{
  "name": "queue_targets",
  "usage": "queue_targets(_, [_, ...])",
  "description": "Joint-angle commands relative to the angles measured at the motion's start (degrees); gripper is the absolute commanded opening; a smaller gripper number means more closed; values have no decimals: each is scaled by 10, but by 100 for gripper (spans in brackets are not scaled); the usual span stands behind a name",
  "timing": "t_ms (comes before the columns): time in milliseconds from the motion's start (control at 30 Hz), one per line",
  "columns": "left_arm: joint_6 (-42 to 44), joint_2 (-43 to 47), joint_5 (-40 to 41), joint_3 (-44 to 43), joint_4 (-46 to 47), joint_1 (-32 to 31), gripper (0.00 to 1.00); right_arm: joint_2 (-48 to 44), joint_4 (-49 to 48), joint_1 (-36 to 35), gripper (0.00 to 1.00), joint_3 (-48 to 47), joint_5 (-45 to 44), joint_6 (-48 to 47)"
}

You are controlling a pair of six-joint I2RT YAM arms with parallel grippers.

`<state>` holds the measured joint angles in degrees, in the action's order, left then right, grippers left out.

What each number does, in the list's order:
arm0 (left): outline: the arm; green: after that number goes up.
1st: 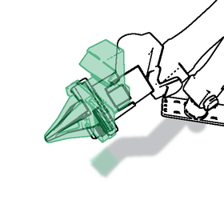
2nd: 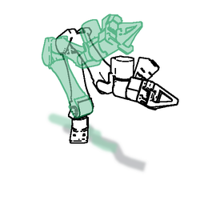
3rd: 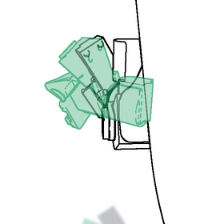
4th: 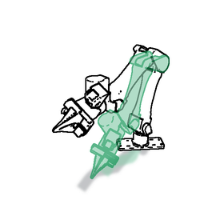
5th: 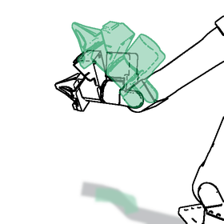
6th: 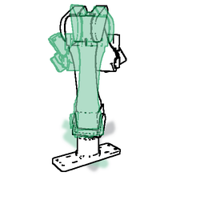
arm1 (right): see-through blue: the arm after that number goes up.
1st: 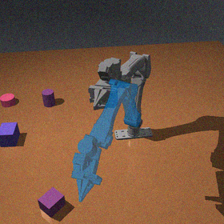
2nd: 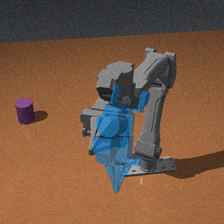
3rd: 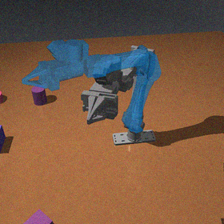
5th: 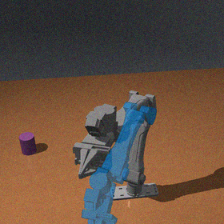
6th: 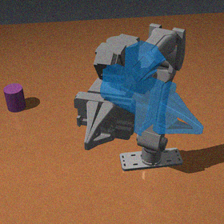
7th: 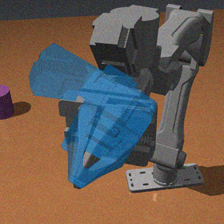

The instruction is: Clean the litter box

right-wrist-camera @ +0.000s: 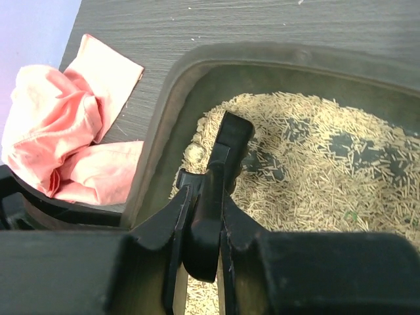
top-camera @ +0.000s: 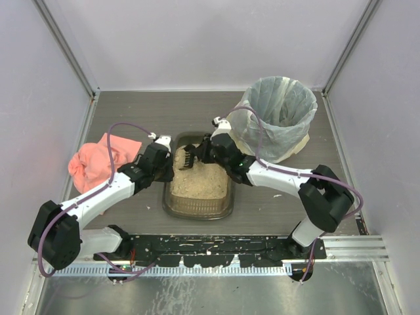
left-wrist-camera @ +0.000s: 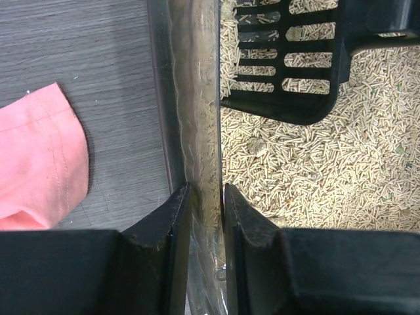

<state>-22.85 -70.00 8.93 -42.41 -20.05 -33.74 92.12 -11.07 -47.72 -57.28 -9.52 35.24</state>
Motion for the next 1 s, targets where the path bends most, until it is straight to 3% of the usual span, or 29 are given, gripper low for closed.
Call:
queue_targets(0, [10, -4, -13, -7, 8, -3, 18, -11, -85, -3, 1, 84, 34, 94])
queue_targets(267, [9, 2, -11, -10, 0, -3, 20, 17, -302, 83, 1, 196, 163, 178])
queue_targets(500, [8, 0, -10, -10, -1, -3, 20, 28, -350, 87, 1, 201, 186, 199])
queue_targets(800, [8, 4, -5, -15, -11, -2, 20, 10, -414, 98, 1, 252, 146, 258])
queue_targets(967, [4, 14, -3, -23, -20, -3, 35, -15, -389, 102, 1, 261, 131, 251])
